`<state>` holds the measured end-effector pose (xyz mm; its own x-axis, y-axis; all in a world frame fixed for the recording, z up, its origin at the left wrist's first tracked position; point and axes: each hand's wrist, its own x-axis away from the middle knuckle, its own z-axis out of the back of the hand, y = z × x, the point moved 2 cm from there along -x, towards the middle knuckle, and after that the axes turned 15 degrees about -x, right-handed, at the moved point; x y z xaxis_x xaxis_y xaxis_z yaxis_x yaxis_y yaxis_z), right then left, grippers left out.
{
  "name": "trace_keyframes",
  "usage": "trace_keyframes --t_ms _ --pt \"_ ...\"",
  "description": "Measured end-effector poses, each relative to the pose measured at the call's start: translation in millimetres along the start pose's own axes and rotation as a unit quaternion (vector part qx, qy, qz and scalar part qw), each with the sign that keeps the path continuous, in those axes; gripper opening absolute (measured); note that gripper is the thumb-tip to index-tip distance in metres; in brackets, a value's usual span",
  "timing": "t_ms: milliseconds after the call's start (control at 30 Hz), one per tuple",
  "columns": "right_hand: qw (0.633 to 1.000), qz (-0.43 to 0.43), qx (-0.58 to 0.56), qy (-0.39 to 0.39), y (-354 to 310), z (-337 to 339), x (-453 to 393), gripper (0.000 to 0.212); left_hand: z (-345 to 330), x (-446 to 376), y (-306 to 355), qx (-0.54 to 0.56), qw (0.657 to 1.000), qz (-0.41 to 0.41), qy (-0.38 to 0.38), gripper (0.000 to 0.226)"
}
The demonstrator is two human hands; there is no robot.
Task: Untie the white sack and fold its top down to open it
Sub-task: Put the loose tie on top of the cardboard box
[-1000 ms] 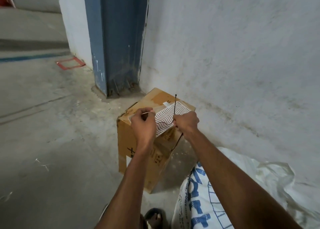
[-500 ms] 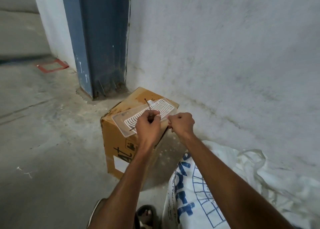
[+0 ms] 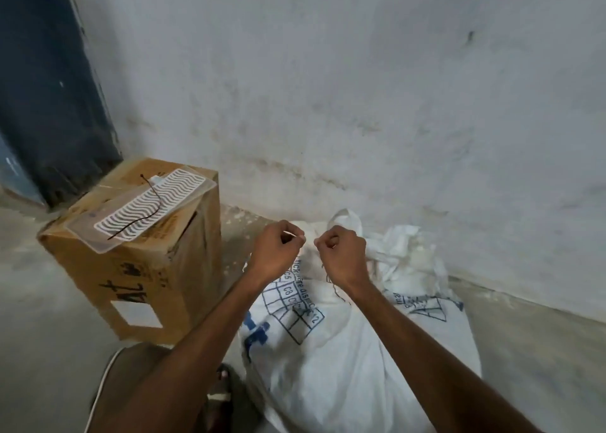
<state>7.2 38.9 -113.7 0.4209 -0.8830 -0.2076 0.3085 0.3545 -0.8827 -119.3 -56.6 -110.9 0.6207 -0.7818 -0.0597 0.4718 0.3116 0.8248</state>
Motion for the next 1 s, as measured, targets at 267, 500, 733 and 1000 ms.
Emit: trace_keyframes --t_ms 267,500,733,1000 --pt "0.978 0.147 0.142 0.027 59 87 22 0.031 -81 2 21 -0.012 0.998 -0.014 -0.066 0.009" --pt "0.98 0.155 0.125 0.011 114 100 24 0.029 -122 -14 26 0.077 0.995 0.041 -0.048 0.039" --pt "0.98 0.169 0.105 0.006 122 91 1 0.018 -145 -34 27 0.155 0.974 0.134 -0.101 0.05" --pt "0.986 0.148 0.076 0.0 120 94 7 0.016 -154 -29 17 0.083 0.988 0.077 -0.104 0.055"
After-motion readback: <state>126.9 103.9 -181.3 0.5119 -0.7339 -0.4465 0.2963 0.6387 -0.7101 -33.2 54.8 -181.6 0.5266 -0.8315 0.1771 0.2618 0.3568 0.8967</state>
